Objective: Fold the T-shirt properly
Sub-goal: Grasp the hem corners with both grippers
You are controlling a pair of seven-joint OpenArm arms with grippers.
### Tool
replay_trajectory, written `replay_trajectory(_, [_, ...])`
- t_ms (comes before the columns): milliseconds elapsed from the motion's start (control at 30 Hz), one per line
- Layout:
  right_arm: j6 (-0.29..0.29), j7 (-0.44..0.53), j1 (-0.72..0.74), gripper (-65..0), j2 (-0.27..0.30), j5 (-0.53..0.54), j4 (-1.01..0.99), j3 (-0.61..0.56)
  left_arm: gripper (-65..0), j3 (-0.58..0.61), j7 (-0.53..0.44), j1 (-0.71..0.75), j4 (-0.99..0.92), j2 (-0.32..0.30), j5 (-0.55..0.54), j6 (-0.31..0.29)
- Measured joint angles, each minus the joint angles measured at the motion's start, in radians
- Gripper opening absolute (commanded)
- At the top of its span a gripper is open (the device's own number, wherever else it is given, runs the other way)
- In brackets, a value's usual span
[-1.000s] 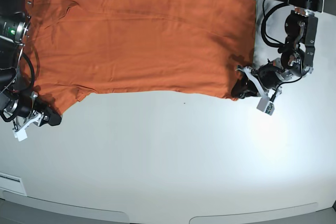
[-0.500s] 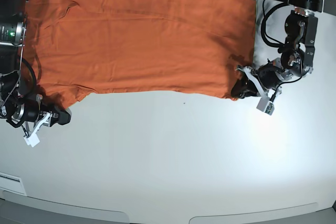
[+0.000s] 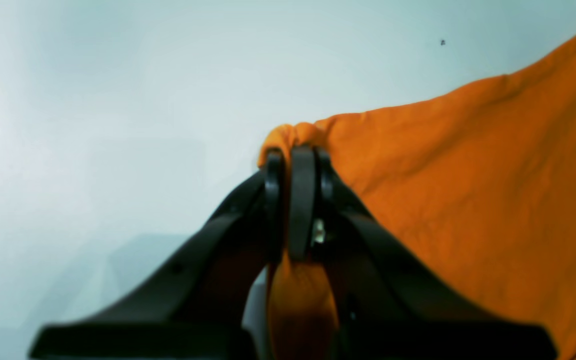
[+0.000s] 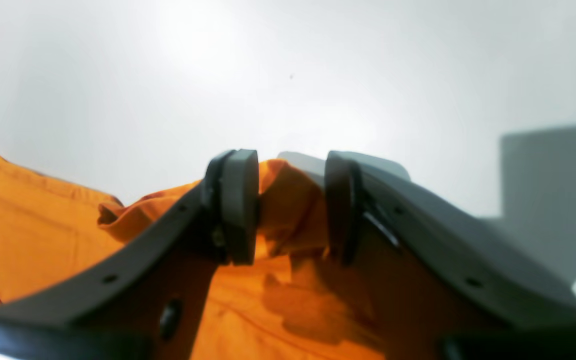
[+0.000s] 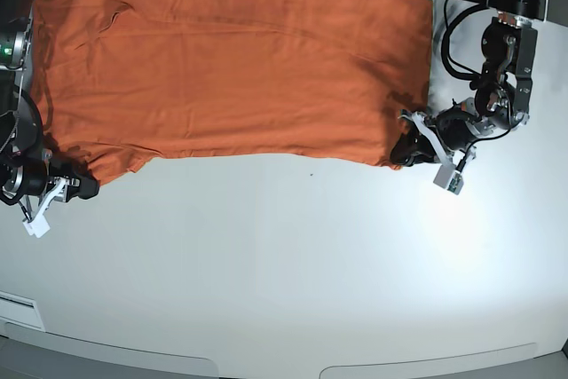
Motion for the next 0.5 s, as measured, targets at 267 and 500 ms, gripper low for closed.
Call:
replay_trajectory(267, [-0.007,0.08,-0.025,-65.0,0.002,-0.015,0.014,0.0,-65.0,0.0,0.0,0.0,0.0,0.0,0.0,0.0])
replay_trajectory(500, [-0.026,0.039,-0.04,-65.0,-0.005,-0.005,0.126,-0.007,-65.0,0.006,0.029,-0.048,-0.002,-0.001,0.05,-0.022])
